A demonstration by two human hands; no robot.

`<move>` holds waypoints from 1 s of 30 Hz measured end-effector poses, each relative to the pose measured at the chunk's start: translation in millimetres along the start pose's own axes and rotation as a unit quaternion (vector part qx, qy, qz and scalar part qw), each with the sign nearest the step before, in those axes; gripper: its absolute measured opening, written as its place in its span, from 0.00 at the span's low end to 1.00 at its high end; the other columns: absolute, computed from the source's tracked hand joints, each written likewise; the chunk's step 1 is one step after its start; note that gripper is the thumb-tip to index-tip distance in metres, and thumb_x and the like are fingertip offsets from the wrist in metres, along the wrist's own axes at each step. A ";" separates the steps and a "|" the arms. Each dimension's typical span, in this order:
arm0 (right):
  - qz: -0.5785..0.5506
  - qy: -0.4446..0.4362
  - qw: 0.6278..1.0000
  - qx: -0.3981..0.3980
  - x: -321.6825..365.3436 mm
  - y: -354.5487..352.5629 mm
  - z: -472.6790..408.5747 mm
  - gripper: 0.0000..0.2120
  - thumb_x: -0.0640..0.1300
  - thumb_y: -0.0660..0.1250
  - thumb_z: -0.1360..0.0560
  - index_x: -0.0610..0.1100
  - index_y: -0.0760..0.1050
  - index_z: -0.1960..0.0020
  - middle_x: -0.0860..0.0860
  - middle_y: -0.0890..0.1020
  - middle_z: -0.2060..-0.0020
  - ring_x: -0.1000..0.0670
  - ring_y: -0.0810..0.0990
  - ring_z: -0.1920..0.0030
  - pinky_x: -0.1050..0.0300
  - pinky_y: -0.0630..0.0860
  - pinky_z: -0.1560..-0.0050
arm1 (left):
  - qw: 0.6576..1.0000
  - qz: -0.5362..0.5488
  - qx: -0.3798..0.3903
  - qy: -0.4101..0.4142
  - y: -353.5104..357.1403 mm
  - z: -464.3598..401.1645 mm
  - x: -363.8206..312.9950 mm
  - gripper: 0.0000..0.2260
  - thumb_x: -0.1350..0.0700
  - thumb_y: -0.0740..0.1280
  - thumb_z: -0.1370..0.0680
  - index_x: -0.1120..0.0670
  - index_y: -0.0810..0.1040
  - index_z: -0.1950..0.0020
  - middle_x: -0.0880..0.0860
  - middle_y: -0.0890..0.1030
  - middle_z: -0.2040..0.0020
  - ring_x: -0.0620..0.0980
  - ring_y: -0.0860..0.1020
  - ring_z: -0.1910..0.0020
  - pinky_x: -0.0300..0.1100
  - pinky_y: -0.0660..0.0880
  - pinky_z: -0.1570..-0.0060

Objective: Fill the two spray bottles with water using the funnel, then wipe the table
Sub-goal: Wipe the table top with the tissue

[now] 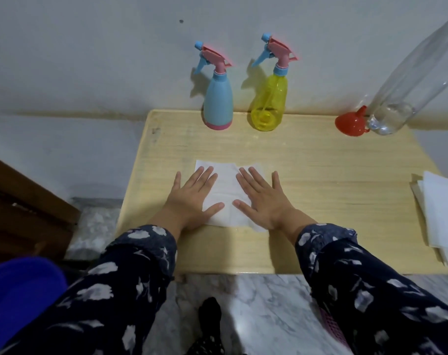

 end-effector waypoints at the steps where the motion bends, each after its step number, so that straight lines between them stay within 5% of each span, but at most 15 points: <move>1: 0.001 -0.004 1.000 0.002 3.5 2.5 8.9 0.38 0.67 0.36 0.26 0.49 0.39 0.22 0.56 0.40 0.23 0.54 0.36 0.24 0.36 0.36 0.27 | 1.000 0.001 0.011 -0.010 0.5 9.4 -5.0 0.42 0.30 0.37 0.30 0.48 0.47 0.20 0.44 0.44 0.20 0.43 0.43 0.22 0.59 0.39 0.25; 13: -0.010 -0.025 0.999 0.018 29.6 23.9 92.4 0.38 0.68 0.38 0.26 0.49 0.39 0.22 0.56 0.41 0.23 0.55 0.36 0.24 0.39 0.37 0.26 | 0.997 0.012 0.048 -0.054 10.2 103.6 -53.1 0.42 0.29 0.33 0.31 0.49 0.41 0.20 0.44 0.38 0.21 0.42 0.36 0.23 0.59 0.36 0.26; 22: 0.002 -0.033 0.999 0.018 40.9 30.6 140.7 0.45 0.70 0.27 0.34 0.49 0.40 0.22 0.56 0.41 0.23 0.55 0.38 0.23 0.39 0.38 0.26 | 0.997 0.005 0.045 -0.065 21.0 146.0 -77.0 0.40 0.30 0.33 0.28 0.49 0.40 0.21 0.44 0.37 0.21 0.42 0.35 0.23 0.59 0.36 0.26; 28: -0.050 -0.035 0.996 -0.060 34.9 20.1 148.5 0.37 0.63 0.32 0.27 0.51 0.56 0.24 0.54 0.58 0.24 0.51 0.54 0.24 0.45 0.47 0.26 | 0.997 0.014 0.015 -0.081 16.8 151.4 -79.3 0.36 0.34 0.33 0.27 0.46 0.47 0.20 0.44 0.46 0.20 0.44 0.42 0.22 0.55 0.39 0.25; 30: -0.059 -0.029 0.996 -0.064 31.4 17.7 140.7 0.31 0.61 0.37 0.23 0.52 0.54 0.23 0.53 0.56 0.23 0.50 0.51 0.23 0.44 0.46 0.26 | 0.996 0.011 0.017 -0.088 14.8 146.7 -75.3 0.31 0.34 0.38 0.22 0.44 0.48 0.21 0.44 0.44 0.20 0.45 0.42 0.22 0.54 0.40 0.24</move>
Point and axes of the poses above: each hand's wrist, its own z-axis away from the middle knuckle, its own y-axis out of the palm, x = y × z, the point moved 4 cm from there along -z, towards the middle knuckle
